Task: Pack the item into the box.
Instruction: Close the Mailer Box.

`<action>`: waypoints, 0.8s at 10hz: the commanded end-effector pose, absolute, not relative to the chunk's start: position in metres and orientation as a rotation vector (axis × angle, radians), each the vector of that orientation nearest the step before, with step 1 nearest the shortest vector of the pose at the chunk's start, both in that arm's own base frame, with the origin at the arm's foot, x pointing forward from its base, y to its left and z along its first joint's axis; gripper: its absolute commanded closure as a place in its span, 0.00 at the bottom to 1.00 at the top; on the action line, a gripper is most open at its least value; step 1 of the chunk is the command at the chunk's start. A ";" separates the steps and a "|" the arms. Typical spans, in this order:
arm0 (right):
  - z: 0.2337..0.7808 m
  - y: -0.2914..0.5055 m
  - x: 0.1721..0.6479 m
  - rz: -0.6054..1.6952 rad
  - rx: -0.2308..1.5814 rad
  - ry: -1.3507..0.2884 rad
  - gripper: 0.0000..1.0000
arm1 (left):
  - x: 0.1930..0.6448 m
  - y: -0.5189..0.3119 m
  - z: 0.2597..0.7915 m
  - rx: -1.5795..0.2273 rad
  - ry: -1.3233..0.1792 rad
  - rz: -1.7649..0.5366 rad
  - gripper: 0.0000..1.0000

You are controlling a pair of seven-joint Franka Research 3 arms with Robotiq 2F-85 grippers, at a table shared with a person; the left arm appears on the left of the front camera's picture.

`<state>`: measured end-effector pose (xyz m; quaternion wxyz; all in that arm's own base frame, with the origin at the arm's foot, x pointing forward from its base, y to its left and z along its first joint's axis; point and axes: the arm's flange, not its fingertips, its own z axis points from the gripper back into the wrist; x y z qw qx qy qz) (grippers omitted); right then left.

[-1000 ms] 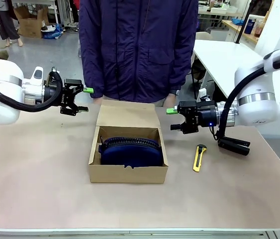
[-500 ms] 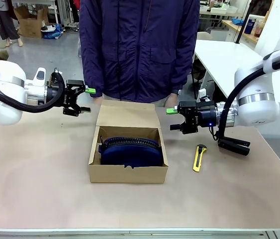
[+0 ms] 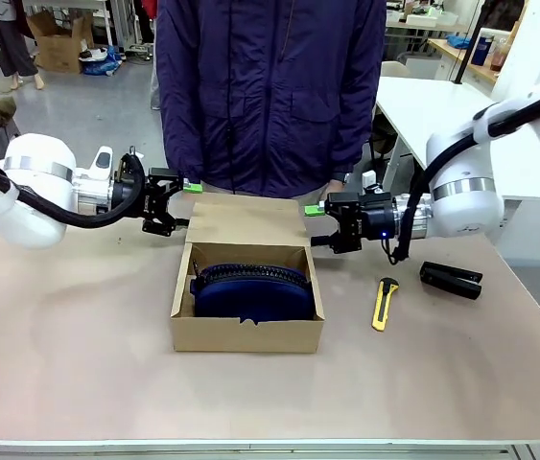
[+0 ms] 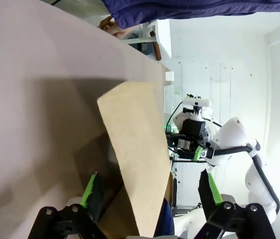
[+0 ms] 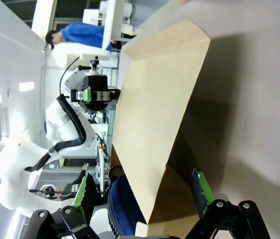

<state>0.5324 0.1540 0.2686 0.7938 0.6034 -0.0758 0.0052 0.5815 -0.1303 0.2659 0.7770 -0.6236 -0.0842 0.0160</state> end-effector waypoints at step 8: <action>0.260 0.170 0.570 0.033 1.348 0.037 0.36 | 0.568 -0.136 0.256 -1.395 -0.117 -0.174 0.20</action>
